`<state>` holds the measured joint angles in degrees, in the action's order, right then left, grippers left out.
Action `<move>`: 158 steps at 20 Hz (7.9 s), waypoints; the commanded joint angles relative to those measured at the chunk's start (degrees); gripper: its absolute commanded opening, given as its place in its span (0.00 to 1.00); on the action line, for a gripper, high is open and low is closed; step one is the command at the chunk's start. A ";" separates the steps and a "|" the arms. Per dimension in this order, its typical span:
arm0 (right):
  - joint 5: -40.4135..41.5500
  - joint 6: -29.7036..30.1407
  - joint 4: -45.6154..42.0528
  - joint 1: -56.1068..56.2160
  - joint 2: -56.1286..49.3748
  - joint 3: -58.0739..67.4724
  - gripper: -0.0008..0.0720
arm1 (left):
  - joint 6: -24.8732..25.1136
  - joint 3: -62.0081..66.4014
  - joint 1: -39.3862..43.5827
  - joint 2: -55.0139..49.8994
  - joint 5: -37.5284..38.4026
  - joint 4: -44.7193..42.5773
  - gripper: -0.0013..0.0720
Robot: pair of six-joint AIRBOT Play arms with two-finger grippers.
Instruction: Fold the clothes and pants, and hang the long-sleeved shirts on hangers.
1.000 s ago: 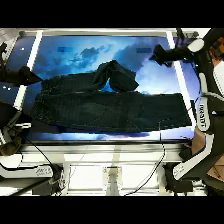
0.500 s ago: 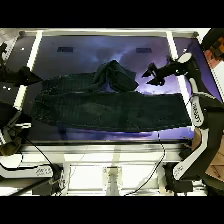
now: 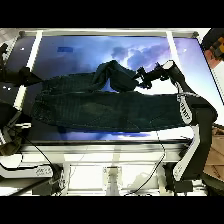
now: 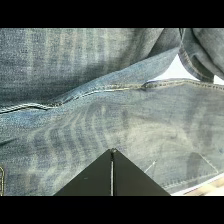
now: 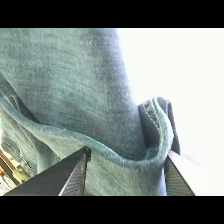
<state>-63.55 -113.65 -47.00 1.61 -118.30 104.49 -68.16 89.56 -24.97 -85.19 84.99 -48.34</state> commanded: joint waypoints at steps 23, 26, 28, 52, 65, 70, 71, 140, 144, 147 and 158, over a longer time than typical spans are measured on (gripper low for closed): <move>-16.98 5.33 -20.85 -2.34 9.18 10.14 0.74 | 0.00 -0.02 0.00 -0.04 1.64 -0.02 0.05; -24.92 5.44 -28.85 -2.34 9.33 11.13 0.73 | 0.00 -0.02 0.00 -0.04 1.86 -0.02 0.05; -23.56 6.71 -29.51 -2.34 9.60 11.23 0.73 | 0.00 -0.02 0.00 -0.04 1.84 -0.02 0.05; -17.00 2.25 -5.33 -14.08 -5.33 10.62 0.66 | -0.85 -0.07 0.28 -0.04 -0.37 4.76 0.07; -10.32 1.64 -1.66 -13.70 -6.03 12.28 0.62 | -13.38 -0.13 -0.07 -8.61 -7.67 -20.90 0.43; -10.32 4.52 -1.27 -13.73 -5.77 12.50 0.03 | -15.04 -1.70 0.02 -10.95 -7.80 -21.77 0.42; -9.99 5.31 -1.20 -13.73 -5.22 12.59 0.03 | -15.02 -2.45 0.00 -10.99 -7.85 -21.75 0.42; 16.98 9.62 -41.38 -7.37 18.14 17.68 0.03 | 1.09 -3.41 -0.02 -4.72 -4.85 8.76 0.37; 19.34 9.11 -42.27 -7.65 18.18 13.22 0.03 | 1.09 -3.41 0.07 -4.72 -3.93 11.45 0.31; 12.63 7.72 -45.77 -8.90 17.79 8.90 0.03 | 1.09 -3.41 0.04 -4.72 -3.93 11.54 0.32; -19.06 7.63 -47.10 -18.03 9.60 11.85 0.03 | 1.09 -3.41 0.00 -4.72 -2.82 11.13 0.32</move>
<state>-81.38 -105.97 -94.19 -14.94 -107.85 114.19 -67.07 86.15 -24.93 -89.93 81.52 -36.86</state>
